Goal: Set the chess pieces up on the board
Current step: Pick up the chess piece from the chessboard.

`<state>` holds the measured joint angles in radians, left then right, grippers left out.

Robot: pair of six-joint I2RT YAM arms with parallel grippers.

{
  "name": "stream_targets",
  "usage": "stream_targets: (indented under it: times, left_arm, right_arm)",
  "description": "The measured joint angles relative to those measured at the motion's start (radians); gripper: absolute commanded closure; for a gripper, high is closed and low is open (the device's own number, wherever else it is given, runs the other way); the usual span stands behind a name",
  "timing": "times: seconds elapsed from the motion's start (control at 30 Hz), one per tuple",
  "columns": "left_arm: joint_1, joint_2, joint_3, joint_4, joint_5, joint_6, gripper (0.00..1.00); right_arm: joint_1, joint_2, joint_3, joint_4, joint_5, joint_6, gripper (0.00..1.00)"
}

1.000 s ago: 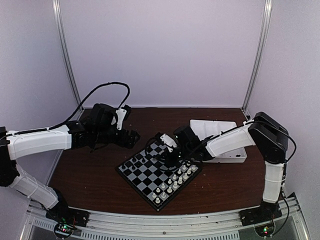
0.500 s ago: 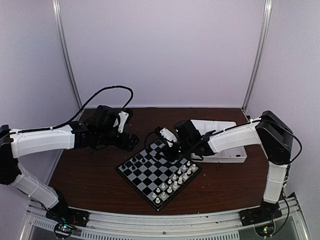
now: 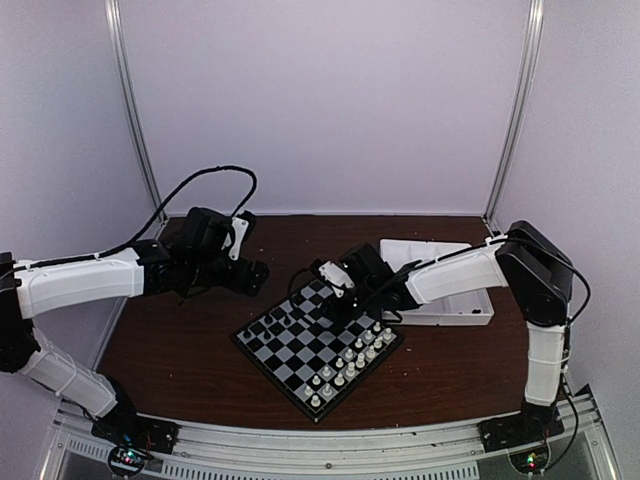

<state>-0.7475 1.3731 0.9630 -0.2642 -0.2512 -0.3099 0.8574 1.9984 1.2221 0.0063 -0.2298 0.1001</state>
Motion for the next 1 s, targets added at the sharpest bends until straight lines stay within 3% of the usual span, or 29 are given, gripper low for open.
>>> stream_targets:
  times: [0.2, 0.43, 0.83, 0.9, 1.0]
  left_arm:
    - [0.000, 0.000, 0.000, 0.000, -0.001, 0.000, 0.06]
    - [0.000, 0.000, 0.000, 0.000, -0.003, 0.000, 0.06]
    - [0.001, 0.000, 0.000, 0.000, -0.007, 0.000, 0.06]
    - [0.001, 0.000, 0.000, 0.000, -0.007, 0.000, 0.06]
    - [0.001, 0.000, 0.000, 0.000, -0.007, 0.000, 0.06]
  right_arm:
    - [-0.002, 0.020, 0.007, -0.019, 0.021, 0.010, 0.78]
    - [-0.006, 0.022, 0.014, -0.028, 0.043, 0.018, 0.71]
    - [-0.012, 0.036, 0.037, -0.043, 0.048, 0.015, 0.80]
    - [-0.012, 0.037, 0.038, -0.043, 0.051, 0.015, 0.76]
    - [-0.012, 0.037, 0.038, -0.041, 0.052, 0.014, 0.58]
